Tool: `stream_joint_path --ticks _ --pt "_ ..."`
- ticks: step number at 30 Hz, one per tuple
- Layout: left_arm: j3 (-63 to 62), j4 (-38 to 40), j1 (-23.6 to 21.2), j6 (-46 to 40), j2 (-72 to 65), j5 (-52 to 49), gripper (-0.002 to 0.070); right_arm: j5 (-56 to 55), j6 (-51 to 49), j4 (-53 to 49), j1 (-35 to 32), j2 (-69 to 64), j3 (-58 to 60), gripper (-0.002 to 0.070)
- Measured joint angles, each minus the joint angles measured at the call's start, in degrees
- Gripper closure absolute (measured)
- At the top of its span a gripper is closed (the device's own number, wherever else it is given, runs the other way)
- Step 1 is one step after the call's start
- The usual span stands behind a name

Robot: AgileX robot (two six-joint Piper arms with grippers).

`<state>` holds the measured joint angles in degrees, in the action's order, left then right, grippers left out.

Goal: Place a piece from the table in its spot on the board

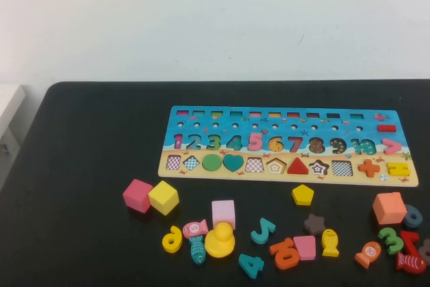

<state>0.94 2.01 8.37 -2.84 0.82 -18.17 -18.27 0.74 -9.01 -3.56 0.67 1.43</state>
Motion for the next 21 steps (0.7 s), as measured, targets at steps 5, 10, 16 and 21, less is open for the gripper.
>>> stream_joint_path --ticks 5,10,16,21 --pt "0.0 0.0 0.0 0.0 0.0 0.0 0.0676 -2.85 -1.15 0.96 0.0 0.0 -0.1 0.0657" --pt "0.0 0.0 0.0 0.0 0.0 0.0 0.0676 7.98 -1.84 0.96 0.0 0.0 -7.68 0.0657" --pt "0.0 0.0 0.0 0.0 0.0 0.0 0.0676 29.78 -1.99 1.32 0.0 -7.49 -24.51 0.0657" --pt "0.0 0.0 0.0 -0.11 0.0 0.0 0.0677 41.63 -1.5 2.26 0.0 -20.04 -34.85 0.0657"
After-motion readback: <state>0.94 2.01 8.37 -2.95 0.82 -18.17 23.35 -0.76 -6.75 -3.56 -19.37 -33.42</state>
